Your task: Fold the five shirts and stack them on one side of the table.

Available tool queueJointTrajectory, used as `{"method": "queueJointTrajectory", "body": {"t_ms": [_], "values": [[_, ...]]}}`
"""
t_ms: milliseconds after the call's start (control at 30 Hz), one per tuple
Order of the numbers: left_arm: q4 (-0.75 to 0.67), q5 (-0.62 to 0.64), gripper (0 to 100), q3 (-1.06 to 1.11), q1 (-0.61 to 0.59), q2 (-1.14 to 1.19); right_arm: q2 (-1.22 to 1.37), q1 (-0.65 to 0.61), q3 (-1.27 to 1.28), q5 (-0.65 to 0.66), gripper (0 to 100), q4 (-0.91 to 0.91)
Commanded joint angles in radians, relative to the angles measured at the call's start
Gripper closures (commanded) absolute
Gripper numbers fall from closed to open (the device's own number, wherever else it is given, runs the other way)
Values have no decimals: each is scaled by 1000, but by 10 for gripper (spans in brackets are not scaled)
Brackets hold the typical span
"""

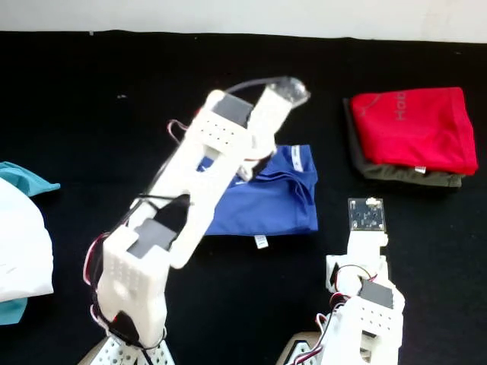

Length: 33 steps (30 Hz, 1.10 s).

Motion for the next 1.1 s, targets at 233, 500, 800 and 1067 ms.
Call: {"method": "queueJointTrajectory", "body": {"t_ms": [233, 500, 800, 1067], "values": [[-104, 3, 991, -160, 61, 254, 1, 28, 24, 2, 836, -7], [-298, 3, 986, -595, 97, 470, 1, 28, 24, 2, 836, -7], [-273, 5, 986, -1033, 90, 610, 1, 28, 24, 2, 836, -7], [141, 0, 989, -1106, 110, 634, 1, 28, 24, 2, 836, -7]]}}
